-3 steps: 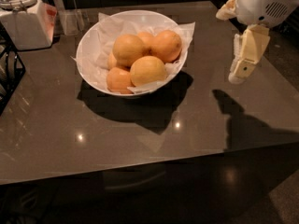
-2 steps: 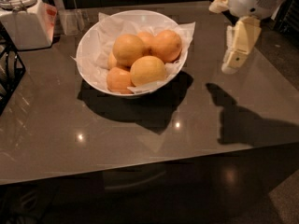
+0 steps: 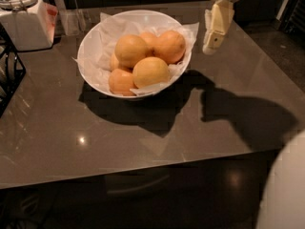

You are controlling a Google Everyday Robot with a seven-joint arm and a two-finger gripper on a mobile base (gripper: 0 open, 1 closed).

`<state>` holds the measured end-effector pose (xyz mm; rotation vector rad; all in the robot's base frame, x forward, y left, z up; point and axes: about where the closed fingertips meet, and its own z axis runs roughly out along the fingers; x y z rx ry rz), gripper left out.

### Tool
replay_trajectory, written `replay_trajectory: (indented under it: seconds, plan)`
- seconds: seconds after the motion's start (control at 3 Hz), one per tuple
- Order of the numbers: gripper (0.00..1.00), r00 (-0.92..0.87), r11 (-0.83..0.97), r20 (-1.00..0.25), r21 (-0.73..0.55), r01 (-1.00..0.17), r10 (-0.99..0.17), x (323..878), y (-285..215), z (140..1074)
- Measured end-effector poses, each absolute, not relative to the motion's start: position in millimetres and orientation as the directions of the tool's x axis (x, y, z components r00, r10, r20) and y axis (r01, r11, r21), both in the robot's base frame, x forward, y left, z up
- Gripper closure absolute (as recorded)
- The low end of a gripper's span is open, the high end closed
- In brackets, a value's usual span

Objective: Pick orange from white bowl

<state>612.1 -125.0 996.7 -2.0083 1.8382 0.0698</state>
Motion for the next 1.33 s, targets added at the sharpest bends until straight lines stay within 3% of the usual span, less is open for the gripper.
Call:
replay_trajectory:
  seconds: [0.33,0.67,1.0,1.33]
  plan:
    - [0.00,0.156,-0.062,-0.365,-0.258,-0.964,-0.918,637,-100,989]
    - [0.19,0.161,-0.047,-0.378,-0.292,-0.955,-0.912,649,-95,991]
    - [0.27,0.161,-0.047,-0.378,-0.292,-0.955,-0.912,649,-95,991]
    - [0.09,0.167,-0.047,-0.418,-0.282,-0.958,-0.893,654,-85,983]
